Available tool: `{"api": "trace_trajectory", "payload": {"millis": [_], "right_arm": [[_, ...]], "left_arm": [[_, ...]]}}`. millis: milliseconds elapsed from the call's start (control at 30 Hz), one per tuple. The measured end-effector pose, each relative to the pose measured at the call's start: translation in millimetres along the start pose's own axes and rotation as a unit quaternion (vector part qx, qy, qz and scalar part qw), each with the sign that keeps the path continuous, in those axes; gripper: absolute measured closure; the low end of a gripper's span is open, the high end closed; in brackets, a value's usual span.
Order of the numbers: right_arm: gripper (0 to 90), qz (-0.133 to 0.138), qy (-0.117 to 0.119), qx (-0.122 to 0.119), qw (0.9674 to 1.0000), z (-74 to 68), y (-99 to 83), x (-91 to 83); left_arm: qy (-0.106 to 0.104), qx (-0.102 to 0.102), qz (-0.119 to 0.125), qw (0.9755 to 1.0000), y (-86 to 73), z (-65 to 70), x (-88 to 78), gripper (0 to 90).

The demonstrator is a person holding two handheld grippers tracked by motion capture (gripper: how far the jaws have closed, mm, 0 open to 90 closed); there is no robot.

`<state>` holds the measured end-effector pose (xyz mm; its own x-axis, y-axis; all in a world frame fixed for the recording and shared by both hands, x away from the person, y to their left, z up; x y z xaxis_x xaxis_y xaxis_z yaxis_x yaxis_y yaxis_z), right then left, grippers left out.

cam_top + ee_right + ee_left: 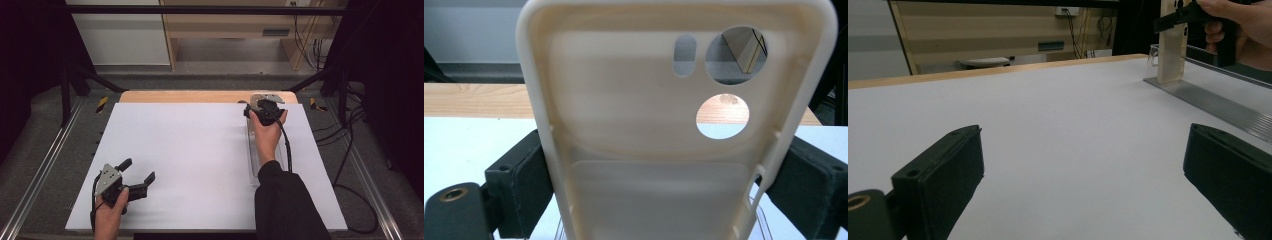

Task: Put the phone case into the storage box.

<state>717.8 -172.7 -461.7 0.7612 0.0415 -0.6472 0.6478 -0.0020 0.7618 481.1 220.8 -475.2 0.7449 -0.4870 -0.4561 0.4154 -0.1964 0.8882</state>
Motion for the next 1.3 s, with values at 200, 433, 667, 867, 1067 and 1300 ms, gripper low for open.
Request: {"api": "trace_trajectory", "payload": {"millis": [200, 433, 667, 867, 1067, 1300], "right_arm": [[9.9, 0.006, -0.002, 0.001, 1.0, 1.2, 2.0, 0.0], [9.7, 0.006, -0.002, -0.004, 1.0, -1.2, 1.7, -0.2], [9.2, 0.006, -0.002, -0.004, 1.0, -1.6, 1.7, -0.4], [7.1, 0.01, -0.007, -0.012, 0.9999, -2.3, 3.5, -2.6], [5.9, 0.012, -0.003, -0.008, 0.9999, -1.4, 4.4, -4.0], [5.4, 0.016, 0.0, -0.008, 0.9998, -1.4, 6.3, -7.3]], "left_arm": [[0.0, 0.001, 0.0, 1.0, 0.0, 0.2, 0.1, 2.9], [0.0, 0.001, 0.0, 1.0, 0.1, 0.2, -0.1, 2.9], [0.0, 0.001, 0.0, 1.0, 0.1, 0.3, 0.0, 2.9], [0.0, 0.001, 0.0, 1.0, 0.1, 0.5, 0.1, 2.9], [0.0, 0.001, 0.0, 1.0, 0.1, 0.4, 0.1, 2.9], [0.0, 0.002, -0.001, 1.0, 0.1, 0.5, 0.1, 2.9]]}}
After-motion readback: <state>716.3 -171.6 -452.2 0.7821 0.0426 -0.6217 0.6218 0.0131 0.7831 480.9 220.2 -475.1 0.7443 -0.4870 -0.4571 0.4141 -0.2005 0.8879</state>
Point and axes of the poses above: each handheld gripper's, and its own axes: x roughly forward along the jaws, y roughly out of its top, z roughly to its right, the point moved 9 cm from there along x, roughly forward along the jaws, and after that the axes turned 14 degrees about -z, right-handed, at the moved point
